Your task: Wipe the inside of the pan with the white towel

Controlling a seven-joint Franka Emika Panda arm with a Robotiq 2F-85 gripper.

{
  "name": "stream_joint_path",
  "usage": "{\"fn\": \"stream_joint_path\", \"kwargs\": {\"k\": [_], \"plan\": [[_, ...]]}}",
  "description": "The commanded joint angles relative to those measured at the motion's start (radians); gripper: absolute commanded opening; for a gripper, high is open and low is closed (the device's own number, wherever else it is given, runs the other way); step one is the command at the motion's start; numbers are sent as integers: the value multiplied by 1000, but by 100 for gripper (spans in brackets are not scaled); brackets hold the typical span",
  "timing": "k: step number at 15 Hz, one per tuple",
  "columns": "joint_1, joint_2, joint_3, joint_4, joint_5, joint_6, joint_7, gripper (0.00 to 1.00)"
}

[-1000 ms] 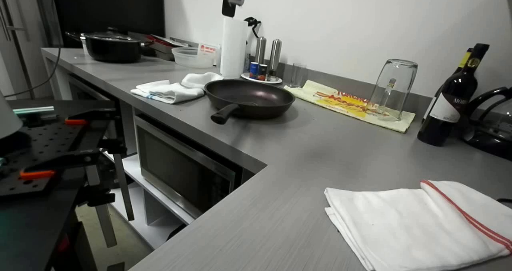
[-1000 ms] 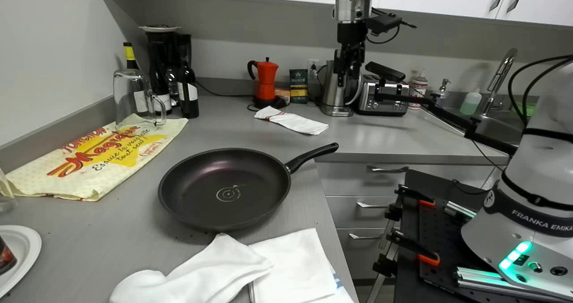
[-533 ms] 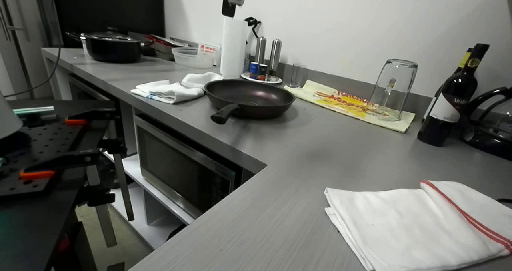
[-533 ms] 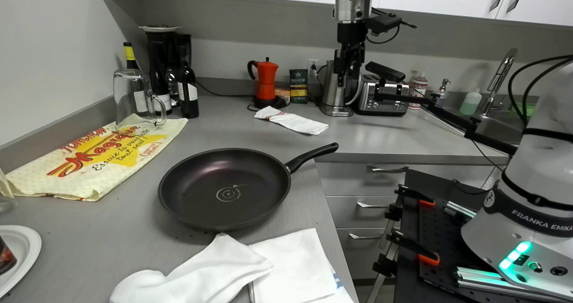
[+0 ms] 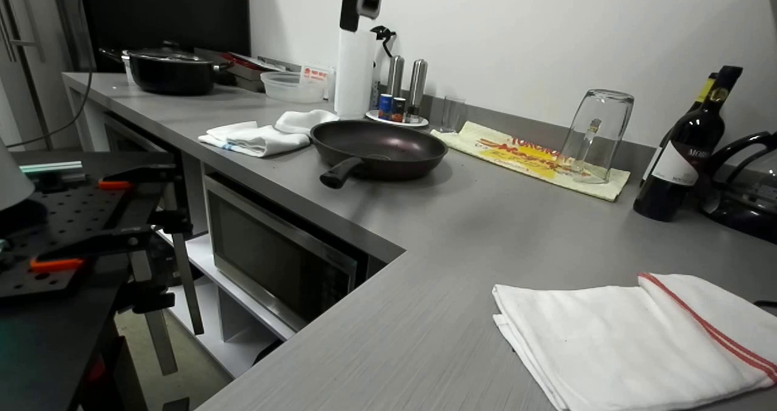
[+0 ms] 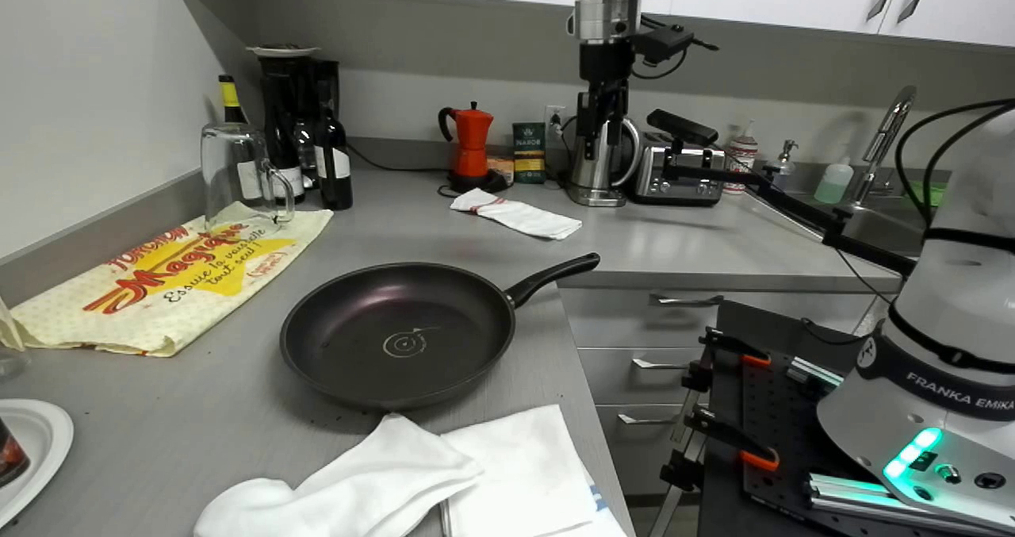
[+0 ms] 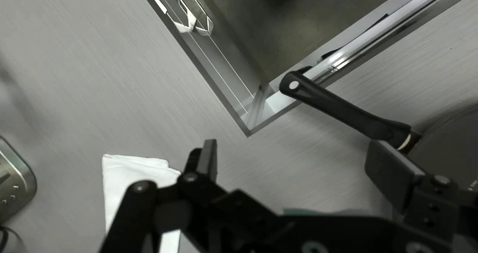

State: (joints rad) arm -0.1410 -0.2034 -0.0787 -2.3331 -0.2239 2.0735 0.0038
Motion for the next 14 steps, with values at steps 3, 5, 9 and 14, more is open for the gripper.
{"fn": "stream_joint_path", "kwargs": {"k": [3, 5, 9, 14], "plan": [[94, 135, 65, 118, -8, -29, -38, 100], [131, 190, 98, 159, -18, -41, -38, 100], [199, 309, 156, 257, -44, -75, -44, 100], [284, 437, 211, 367, -110, -127, -63, 100]]}}
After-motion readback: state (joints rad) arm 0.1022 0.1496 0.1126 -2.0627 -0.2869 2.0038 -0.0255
